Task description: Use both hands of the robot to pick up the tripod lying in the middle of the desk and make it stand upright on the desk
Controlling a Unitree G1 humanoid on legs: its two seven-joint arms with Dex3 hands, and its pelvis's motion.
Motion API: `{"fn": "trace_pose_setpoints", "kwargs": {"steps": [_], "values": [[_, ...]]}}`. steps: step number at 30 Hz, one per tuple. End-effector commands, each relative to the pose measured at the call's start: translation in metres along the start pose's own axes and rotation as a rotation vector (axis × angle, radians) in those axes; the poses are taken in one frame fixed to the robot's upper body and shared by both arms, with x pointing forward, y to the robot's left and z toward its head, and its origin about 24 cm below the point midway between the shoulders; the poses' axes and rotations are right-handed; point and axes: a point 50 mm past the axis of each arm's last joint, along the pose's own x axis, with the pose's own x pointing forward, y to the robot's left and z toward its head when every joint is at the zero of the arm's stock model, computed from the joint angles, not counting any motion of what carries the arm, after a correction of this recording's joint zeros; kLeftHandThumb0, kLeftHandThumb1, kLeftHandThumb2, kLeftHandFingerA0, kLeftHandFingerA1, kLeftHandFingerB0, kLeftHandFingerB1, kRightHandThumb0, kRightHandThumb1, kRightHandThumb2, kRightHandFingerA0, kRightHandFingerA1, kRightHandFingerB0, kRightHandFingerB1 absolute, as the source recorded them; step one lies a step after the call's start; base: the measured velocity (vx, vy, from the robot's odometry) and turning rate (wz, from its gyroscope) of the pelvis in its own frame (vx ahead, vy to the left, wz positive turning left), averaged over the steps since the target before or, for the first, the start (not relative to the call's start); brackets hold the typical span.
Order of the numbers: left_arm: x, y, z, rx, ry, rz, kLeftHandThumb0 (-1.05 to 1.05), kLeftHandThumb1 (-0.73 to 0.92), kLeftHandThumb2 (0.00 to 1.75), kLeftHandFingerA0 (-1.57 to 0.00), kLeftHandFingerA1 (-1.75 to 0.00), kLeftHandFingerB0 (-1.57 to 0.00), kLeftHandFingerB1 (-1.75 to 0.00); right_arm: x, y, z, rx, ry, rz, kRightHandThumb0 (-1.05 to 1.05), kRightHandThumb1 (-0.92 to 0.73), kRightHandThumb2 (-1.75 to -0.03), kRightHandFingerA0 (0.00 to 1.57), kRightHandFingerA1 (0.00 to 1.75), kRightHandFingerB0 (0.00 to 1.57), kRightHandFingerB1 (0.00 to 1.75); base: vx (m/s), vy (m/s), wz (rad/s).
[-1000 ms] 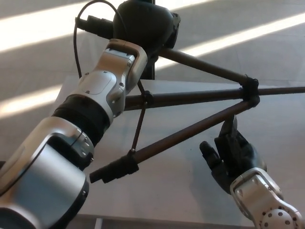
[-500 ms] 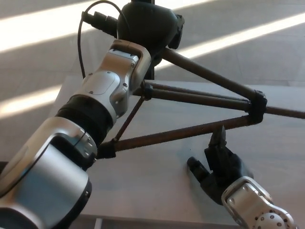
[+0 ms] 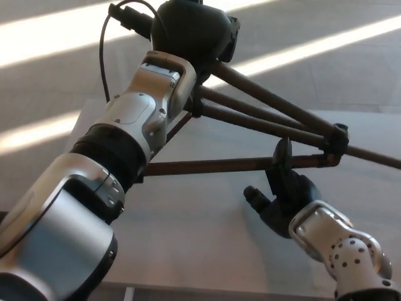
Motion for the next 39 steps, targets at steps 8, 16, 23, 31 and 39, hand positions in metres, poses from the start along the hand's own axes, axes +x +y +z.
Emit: {"fn": "trace_pose_setpoints", "kwargs": {"steps": [8, 16, 23, 31, 39], "values": [[-0.004, -0.005, 0.002, -0.025, 0.011, -0.010, -0.25, 0.64, 0.78, -0.86, -1.54, -0.79, -1.15, 0.008, 0.044, 0.055, -0.039, -0.156, 0.066, -0.82, -0.46, -0.79, 0.00, 0.16, 0.00, 0.06, 0.00, 0.000, 0.00], [-0.006, -0.008, 0.001, 0.003, -0.001, -0.007, -0.23, 0.63, 0.78, -0.87, -1.62, -0.76, -1.17, 0.015, 0.038, 0.049, -0.054, -0.224, -0.013, -0.44, -0.70, -0.61, 0.26, 0.66, 0.19, 0.31, 0.00, 0.000, 0.00], [-0.008, -0.009, -0.003, 0.010, 0.002, -0.001, -0.26, 0.65, 0.80, -0.88, -1.59, -0.79, -1.10, 0.016, 0.046, 0.050, -0.162, -0.243, -0.034, -0.27, -0.82, -0.71, 0.92, 1.53, 0.64, 1.01, 0.00, 0.000, 0.00], [-0.012, -0.014, -0.003, 0.009, -0.007, -0.008, -0.26, 0.65, 0.73, -0.92, -1.74, -0.73, -1.22, 0.016, 0.044, 0.050, -0.129, -0.247, -0.052, -0.30, -0.80, -0.83, 0.98, 1.75, 0.66, 1.73, 0.00, 0.000, 0.00], [-0.015, -0.019, -0.006, 0.034, -0.014, 0.009, -0.19, 0.61, 0.82, -0.93, -1.65, -0.79, -1.23, 0.013, 0.035, 0.054, -0.119, -0.364, -0.129, -0.22, -0.65, -1.06, 1.04, 1.75, 0.76, 1.75, 0.00, 0.000, 0.00]]}}
